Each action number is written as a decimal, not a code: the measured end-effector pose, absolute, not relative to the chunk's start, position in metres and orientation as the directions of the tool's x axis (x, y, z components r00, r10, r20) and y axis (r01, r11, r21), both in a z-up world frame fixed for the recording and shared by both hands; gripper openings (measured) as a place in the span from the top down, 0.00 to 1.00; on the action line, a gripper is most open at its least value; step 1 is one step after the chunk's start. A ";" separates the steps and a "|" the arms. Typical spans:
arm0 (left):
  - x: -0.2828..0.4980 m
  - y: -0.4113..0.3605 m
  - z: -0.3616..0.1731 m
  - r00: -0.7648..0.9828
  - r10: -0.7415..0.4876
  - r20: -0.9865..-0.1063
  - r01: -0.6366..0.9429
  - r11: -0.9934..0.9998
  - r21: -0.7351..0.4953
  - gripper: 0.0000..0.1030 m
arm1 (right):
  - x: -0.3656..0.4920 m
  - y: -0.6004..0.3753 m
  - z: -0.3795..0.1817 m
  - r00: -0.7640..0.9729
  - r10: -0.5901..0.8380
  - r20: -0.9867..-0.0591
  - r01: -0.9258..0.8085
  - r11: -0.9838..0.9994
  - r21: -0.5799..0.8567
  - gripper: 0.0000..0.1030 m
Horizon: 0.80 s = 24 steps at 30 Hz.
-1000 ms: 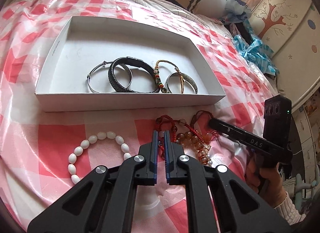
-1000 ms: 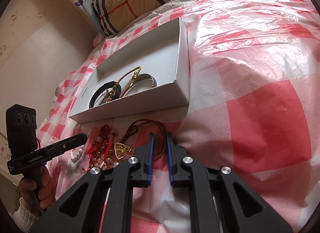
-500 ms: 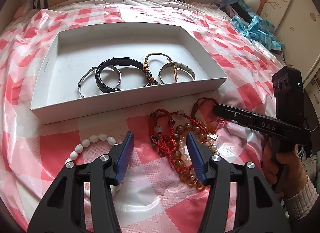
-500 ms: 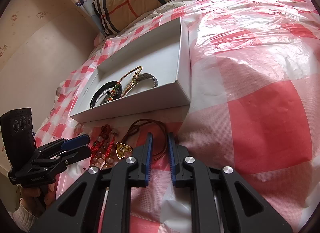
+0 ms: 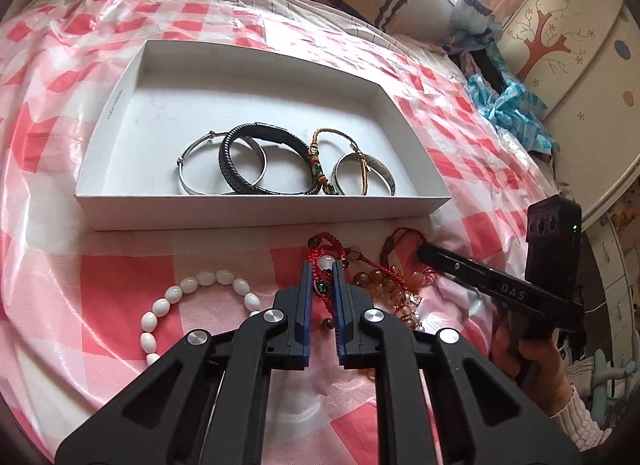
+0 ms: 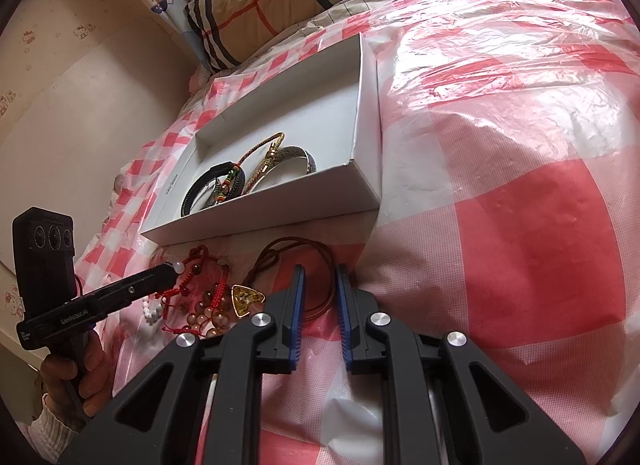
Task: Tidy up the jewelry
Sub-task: 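Close the left gripper on the red string bracelet and lift it, then grasp the red beaded string bracelet with the right gripper while the left holds its bracelet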
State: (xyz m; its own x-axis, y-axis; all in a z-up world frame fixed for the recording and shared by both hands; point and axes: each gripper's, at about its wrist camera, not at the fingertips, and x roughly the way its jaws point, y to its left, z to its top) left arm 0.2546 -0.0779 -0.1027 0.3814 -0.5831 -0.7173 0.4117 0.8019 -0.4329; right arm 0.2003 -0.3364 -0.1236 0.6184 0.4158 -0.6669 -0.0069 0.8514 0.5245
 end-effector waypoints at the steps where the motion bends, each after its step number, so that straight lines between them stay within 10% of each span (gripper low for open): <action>1: 0.254 -0.075 -0.103 0.386 -0.585 -0.713 0.405 0.802 -0.439 0.92 | 0.200 -0.336 -0.124 0.619 0.416 -0.667 -0.007 0.852 0.524 0.84; 12: 0.259 -0.066 -0.112 0.380 -0.582 -0.719 0.356 0.809 -0.467 0.92 | 0.175 -0.313 -0.086 0.726 0.334 -0.601 -0.097 0.915 0.391 0.67; 24: 0.258 -0.061 -0.114 0.392 -0.574 -0.719 0.345 0.816 -0.464 0.92 | 0.231 -0.209 -0.104 0.501 0.310 -0.808 -0.345 0.928 0.143 0.72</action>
State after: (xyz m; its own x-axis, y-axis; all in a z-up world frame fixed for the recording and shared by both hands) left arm 0.2579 -0.0611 -0.1137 0.3916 -0.5738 -0.7193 0.3445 0.8163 -0.4636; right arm 0.2306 -0.2086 -0.1041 0.5009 0.3105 -0.8079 -0.3447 0.9278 0.1428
